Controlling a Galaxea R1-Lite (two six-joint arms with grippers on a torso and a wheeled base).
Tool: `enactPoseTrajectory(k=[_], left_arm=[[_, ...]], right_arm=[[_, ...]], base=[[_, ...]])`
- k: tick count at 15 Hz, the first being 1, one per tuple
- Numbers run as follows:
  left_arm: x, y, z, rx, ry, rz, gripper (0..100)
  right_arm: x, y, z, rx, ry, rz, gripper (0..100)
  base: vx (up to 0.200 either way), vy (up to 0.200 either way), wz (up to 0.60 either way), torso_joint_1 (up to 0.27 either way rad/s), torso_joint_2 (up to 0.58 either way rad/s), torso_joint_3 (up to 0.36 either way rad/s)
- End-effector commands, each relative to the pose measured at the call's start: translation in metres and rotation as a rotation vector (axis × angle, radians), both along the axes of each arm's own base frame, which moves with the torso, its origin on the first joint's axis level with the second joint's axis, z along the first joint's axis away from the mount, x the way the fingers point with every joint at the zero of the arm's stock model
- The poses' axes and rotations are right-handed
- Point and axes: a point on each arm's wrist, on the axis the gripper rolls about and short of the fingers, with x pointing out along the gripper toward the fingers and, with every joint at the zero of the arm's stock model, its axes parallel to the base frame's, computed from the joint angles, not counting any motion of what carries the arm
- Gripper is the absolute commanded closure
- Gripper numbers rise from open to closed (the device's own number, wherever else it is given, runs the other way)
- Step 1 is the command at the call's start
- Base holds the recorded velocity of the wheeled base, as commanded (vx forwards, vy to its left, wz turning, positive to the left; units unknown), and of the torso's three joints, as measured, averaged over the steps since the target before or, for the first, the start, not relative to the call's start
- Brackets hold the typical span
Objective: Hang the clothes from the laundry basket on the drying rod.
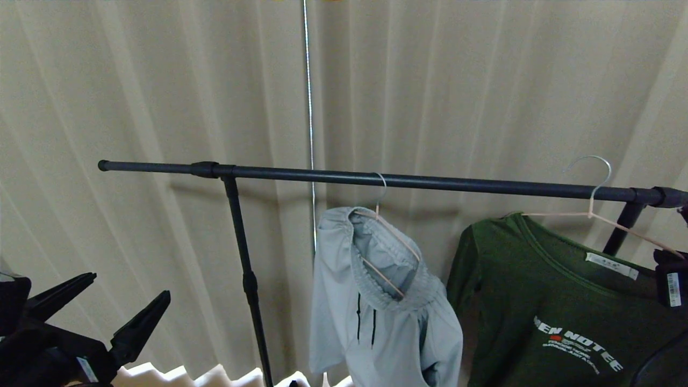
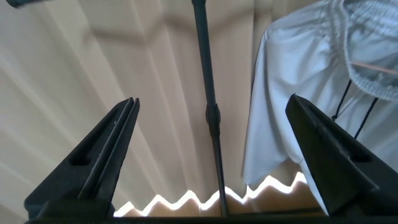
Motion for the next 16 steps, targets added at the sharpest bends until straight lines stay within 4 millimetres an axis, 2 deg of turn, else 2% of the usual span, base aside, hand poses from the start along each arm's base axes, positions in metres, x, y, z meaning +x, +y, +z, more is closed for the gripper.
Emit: enactPoseTrajectory(k=[1, 3, 5, 8, 16], left_arm=[[-0.001, 0.000, 0.001, -0.003, -0.008, 0.000, 0], [-0.001, 0.000, 0.001, -0.004, -0.010, 0.002, 0], [-0.001, 0.000, 0.001, -0.004, -0.010, 0.002, 0], [-0.001, 0.001, 0.002, -0.004, -0.011, 0.003, 0], [0.000, 0.000, 0.001, -0.004, -0.005, 0.004, 0]], right_arm=[[0.016, 0.001, -0.006, 0.004, 0.037, 0.004, 100], [0.024, 0.000, -0.007, 0.001, 0.033, 0.002, 100], [0.042, -0.001, -0.019, -0.014, 0.060, -0.030, 100], [0.050, -0.002, -0.029, -0.018, 0.068, -0.039, 100], [0.035, 0.017, -0.033, -0.034, 0.069, 0.020, 100]], base=[[0.000, 0.000, 0.00, 0.000, 0.00, 0.000], [0.000, 0.000, 0.00, 0.000, 0.00, 0.000], [0.000, 0.000, 0.00, 0.000, 0.00, 0.000], [0.000, 0.000, 0.00, 0.000, 0.00, 0.000], [0.000, 0.000, 0.00, 0.000, 0.00, 0.000]])
